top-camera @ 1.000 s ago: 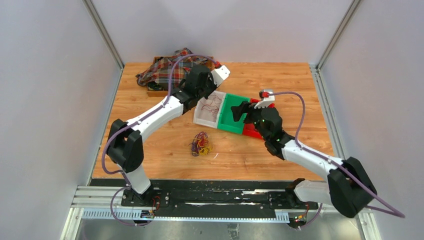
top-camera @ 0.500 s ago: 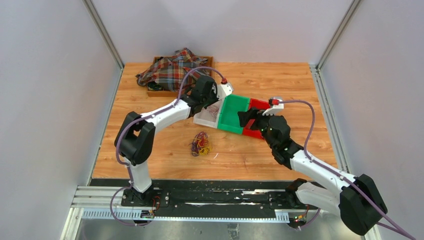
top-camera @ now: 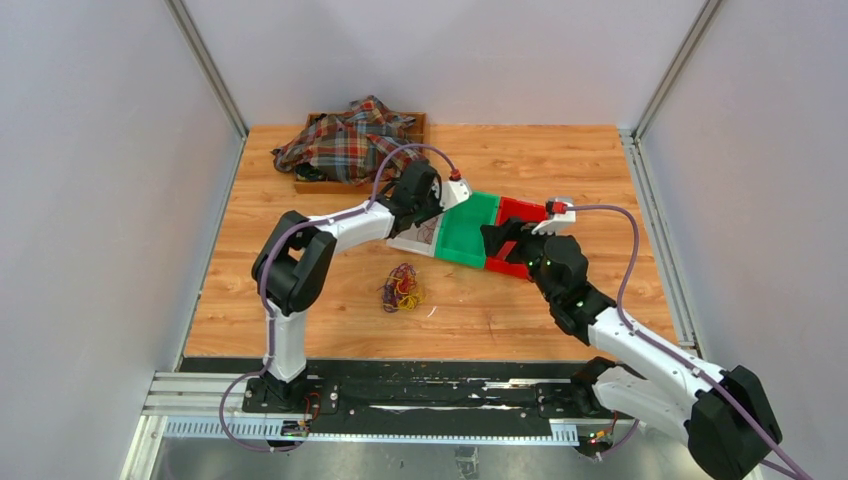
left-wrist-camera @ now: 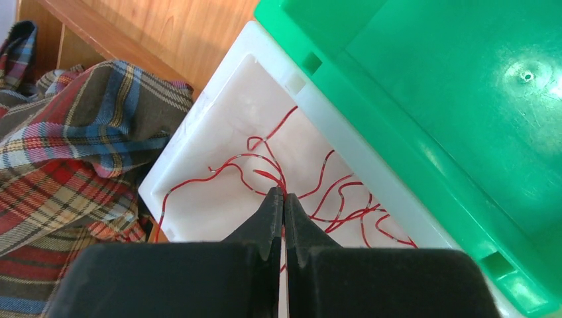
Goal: Untangle the cables
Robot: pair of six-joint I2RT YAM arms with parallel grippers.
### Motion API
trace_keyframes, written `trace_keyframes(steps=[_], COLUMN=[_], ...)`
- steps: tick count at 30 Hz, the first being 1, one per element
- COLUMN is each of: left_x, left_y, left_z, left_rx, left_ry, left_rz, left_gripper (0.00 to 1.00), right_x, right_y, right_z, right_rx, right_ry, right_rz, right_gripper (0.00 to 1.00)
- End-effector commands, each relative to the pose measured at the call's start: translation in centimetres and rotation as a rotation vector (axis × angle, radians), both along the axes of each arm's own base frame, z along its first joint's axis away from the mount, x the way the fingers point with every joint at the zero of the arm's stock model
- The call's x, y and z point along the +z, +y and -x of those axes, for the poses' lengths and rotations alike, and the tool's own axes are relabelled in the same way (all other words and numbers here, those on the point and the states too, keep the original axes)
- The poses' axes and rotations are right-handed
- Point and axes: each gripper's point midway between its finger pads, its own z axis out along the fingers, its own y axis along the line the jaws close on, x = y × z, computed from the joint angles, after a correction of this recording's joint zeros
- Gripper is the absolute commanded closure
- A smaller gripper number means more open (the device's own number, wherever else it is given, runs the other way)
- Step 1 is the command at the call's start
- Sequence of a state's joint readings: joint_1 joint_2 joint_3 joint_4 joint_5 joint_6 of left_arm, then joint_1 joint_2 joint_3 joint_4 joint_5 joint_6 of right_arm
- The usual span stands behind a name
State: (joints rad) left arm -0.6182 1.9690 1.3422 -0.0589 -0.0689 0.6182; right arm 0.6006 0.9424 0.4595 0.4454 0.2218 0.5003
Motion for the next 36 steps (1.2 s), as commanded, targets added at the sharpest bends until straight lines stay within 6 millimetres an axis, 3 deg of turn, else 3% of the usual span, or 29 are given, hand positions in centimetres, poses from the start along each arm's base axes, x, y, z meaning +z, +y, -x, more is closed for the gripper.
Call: trace_keyframes(steps=[1,5,14,17,20,23,26,29,36], left_x=[0.5,2.9,8.0,8.6,10.1,11.3,11.2,10.1,6.6], left_y=[-1.6,-2.4,-3.4,-2.7,-1.6,0.3,2.7,4.2,4.9], left_z=[-0.6,0.1,2.8,2.7,1.6,0.3,-0.8,-1.6,-2.1], left_rx=[-0.02,-0.036,-0.08,-0.072,-0.014,0.072,0.155,0.215,0.311], left_ry=[-0.017,0.029,0.157,0.16,0.149,0.155,0.147,0.15,0.221], left_rz=[0.05,0.116,0.191,0.158,0.184,0.211,0.222,0.229,0.26], left_gripper=[0.98,0.66,0.28,0.19,0.04,0.03,0.07,0.16,0.41], right_x=[-0.2,0.6,2.4,2.8,2.9,2.9,2.8,2.4,1.9], right_y=[-1.0,-1.1,-1.0,-1.2,-1.3,-1.4,-1.3,-1.0,-0.8], right_z=[0.0,0.0,0.1,0.2,0.4,0.5,0.4,0.3,0.3], right_rx=[-0.036,-0.035,-0.021,-0.021,-0.022,-0.021,-0.018,-0.013,-0.002], right_ry=[0.009,-0.007,-0.032,-0.039,-0.042,-0.042,-0.04,-0.031,-0.023], right_rz=[0.005,0.004,0.023,0.029,0.033,0.037,0.037,0.036,0.039], right_gripper=[0.15,0.15,0.15,0.15,0.14,0.14,0.14,0.14,0.15])
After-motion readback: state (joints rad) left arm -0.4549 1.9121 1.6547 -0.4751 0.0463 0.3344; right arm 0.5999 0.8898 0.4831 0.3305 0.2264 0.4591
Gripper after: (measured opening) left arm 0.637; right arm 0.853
